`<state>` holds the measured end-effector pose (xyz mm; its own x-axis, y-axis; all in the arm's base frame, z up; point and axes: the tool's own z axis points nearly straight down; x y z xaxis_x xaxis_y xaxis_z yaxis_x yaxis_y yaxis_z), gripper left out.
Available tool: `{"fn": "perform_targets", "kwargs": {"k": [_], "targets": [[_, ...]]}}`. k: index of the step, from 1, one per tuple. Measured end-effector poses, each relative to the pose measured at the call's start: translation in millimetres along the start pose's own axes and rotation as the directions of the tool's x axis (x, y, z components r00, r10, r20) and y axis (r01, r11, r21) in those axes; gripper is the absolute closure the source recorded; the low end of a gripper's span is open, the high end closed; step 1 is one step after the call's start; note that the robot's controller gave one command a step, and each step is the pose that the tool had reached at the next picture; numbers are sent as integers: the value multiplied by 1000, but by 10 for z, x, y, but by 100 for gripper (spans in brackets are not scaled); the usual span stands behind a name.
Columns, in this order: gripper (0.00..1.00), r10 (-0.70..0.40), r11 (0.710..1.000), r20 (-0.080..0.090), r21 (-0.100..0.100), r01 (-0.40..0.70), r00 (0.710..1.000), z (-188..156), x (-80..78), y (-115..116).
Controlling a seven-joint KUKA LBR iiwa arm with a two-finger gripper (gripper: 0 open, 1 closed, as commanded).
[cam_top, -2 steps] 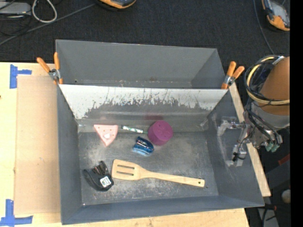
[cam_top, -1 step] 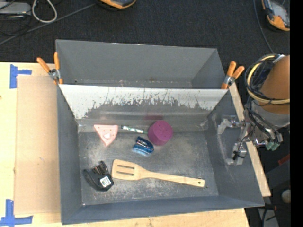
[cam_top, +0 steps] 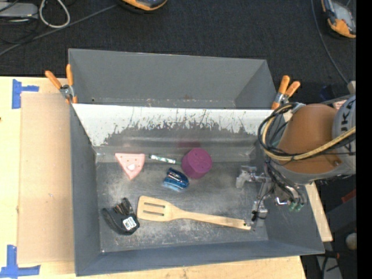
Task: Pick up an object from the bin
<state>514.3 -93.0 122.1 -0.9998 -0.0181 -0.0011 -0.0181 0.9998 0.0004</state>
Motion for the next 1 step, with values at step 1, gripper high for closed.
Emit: {"fn": "perform_targets", "kwargs": {"k": [1], "targets": [[0, -60, 998, 1, 2, 60, 998, 49, -19, 277]]}}
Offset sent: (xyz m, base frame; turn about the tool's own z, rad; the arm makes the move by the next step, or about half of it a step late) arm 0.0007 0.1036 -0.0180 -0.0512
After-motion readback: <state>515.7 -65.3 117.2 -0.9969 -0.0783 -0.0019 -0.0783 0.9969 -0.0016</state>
